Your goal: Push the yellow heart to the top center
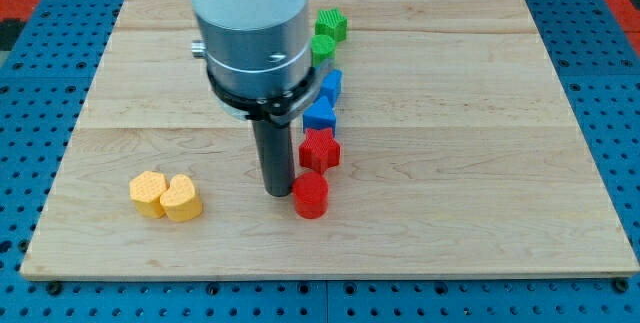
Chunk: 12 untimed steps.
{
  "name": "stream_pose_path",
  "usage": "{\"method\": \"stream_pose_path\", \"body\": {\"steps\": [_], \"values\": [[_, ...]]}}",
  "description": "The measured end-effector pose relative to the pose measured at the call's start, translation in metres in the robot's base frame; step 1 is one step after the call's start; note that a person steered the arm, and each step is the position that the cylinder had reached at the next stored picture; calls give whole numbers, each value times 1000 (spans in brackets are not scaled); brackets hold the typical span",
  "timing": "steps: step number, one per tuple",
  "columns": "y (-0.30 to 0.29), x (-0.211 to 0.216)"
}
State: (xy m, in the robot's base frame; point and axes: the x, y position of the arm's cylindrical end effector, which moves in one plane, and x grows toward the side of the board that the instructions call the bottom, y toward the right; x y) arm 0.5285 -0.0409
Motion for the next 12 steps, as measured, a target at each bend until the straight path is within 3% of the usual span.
{"method": "stream_pose_path", "body": {"steps": [1, 2, 3, 4, 6, 8, 9, 10, 11, 12], "values": [[6, 2], [-33, 10], [-58, 50], [-116, 29], [-127, -112], [-135, -226], [-182, -211], [-156, -242], [-75, -249], [-57, -252]]}}
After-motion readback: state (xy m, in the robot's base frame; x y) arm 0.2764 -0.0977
